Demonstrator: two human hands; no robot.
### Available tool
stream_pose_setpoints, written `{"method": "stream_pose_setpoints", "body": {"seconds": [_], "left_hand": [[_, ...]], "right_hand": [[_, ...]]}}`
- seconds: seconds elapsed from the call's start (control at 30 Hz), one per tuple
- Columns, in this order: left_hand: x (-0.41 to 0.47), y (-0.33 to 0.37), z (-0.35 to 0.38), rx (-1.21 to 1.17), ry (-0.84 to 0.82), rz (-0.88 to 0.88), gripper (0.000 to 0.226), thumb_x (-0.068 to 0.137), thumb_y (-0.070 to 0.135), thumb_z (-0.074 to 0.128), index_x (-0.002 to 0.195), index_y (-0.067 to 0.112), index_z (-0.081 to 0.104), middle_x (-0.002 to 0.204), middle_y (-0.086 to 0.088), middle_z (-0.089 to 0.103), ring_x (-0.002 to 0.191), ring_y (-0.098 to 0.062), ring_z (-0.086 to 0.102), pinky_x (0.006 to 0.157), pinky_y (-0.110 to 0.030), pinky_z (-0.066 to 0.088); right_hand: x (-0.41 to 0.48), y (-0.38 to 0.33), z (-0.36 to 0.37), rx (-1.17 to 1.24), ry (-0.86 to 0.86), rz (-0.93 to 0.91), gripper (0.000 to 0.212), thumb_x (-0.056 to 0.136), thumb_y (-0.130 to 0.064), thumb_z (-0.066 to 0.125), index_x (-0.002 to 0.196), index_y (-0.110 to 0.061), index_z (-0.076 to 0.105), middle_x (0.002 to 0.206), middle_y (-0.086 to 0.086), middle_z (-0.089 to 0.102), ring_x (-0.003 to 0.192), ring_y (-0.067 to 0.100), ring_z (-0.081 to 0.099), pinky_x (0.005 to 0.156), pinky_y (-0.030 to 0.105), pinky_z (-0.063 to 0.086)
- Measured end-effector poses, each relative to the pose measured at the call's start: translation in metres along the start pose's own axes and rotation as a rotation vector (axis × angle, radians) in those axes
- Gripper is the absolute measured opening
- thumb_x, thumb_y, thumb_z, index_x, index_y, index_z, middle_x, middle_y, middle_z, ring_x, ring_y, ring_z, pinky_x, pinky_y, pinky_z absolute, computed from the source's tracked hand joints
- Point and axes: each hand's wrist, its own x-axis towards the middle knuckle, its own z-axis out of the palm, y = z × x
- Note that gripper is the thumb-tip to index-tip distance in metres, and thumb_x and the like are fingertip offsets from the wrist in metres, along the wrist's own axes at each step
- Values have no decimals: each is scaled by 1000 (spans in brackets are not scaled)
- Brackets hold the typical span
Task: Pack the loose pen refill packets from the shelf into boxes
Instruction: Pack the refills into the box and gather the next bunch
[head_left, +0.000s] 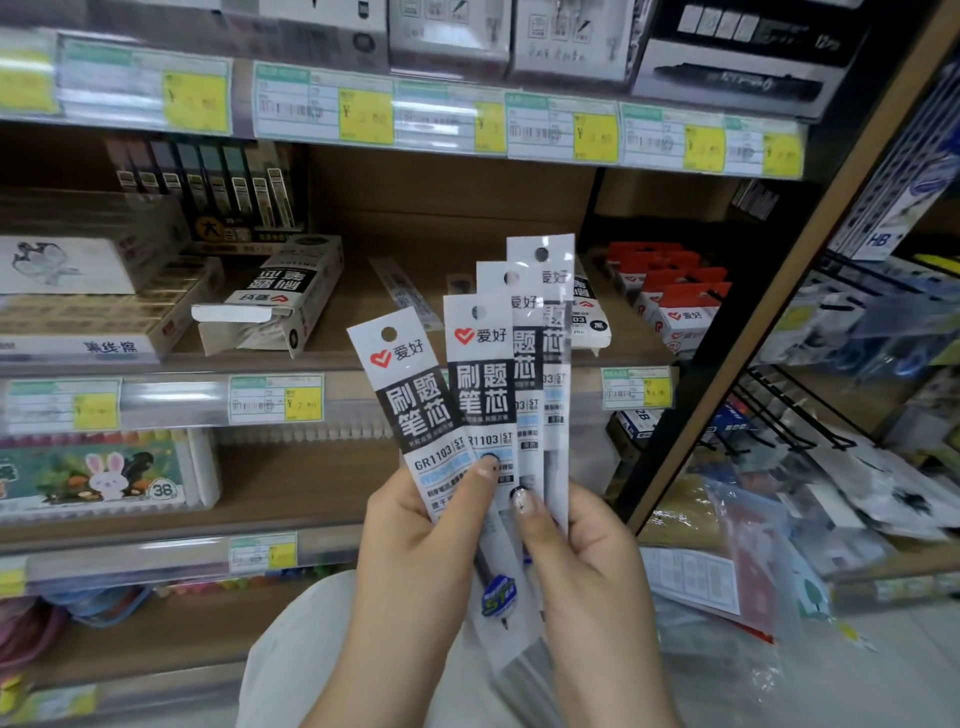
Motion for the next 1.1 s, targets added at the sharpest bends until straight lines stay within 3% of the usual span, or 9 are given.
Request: {"method": "stream_pose_setpoints", "body": {"seconds": [0.1,0.3,0.47,0.6,0.67,0.77,0.87,1.0,1.1], "left_hand": [[-1,0,1,-2,-28,-14,18,76,25,67,90,31,74,91,4,75,88,-14,71,68,-23,55],[0,-2,4,-71,-59,-81,19,74,26,69,92,21,74,93,-4,75,88,-20,71,67,-25,55],[0,-6,3,-161,-46,-160,30,68,34,65,93,19,73,92,-10,75,84,-25,71,63,-29,55],[4,-8,-1,-149,-15,-179,36,65,40,67,94,20,72,94,-11,74,88,-30,70,72,-40,53],[6,-8,-3,-134,-3,-166,33,67,38,65,94,20,73,94,-9,75,89,-27,71,73,-39,53],[6,-8,-4,-123,-33,-156,30,69,36,64,95,22,73,94,-7,75,86,-25,72,68,-35,55],[6,-10,-2,-99,-56,-147,28,69,35,64,93,23,73,91,-6,75,82,-21,72,62,-28,55],[8,-16,-5,-35,-99,-170,33,65,40,67,91,21,74,90,-6,75,84,-22,71,69,-34,53],[12,-18,-15,-12,-39,-167,31,63,41,67,87,23,76,87,-7,75,82,-23,72,68,-35,54]], "right_hand": [[0,-1,0,37,30,11,23,75,-26,64,96,-24,73,93,8,75,90,27,71,83,48,55],[1,2,-2,12,39,5,22,73,-27,66,94,-28,73,91,6,76,89,24,71,82,44,55],[-1,5,-4,47,63,46,25,79,-38,59,94,-24,73,88,11,75,90,31,70,81,45,54],[-2,3,-8,-69,120,30,31,80,-48,51,90,-28,72,83,13,73,89,38,67,83,47,52],[-2,0,-9,-143,122,4,34,82,-47,48,89,-22,70,84,15,71,88,38,65,84,55,51],[-1,-4,-7,-271,80,9,48,83,-47,48,89,0,58,88,33,58,88,48,55,79,59,45],[-1,-4,-5,-356,25,10,52,86,-43,45,87,9,54,80,34,58,72,43,58,66,50,47],[0,-2,-3,-442,-23,-9,37,96,-33,44,93,0,59,86,25,63,82,32,59,69,42,46],[10,-9,2,-569,-112,-4,50,91,-49,40,86,-5,62,72,11,66,67,18,62,66,38,48]]}}
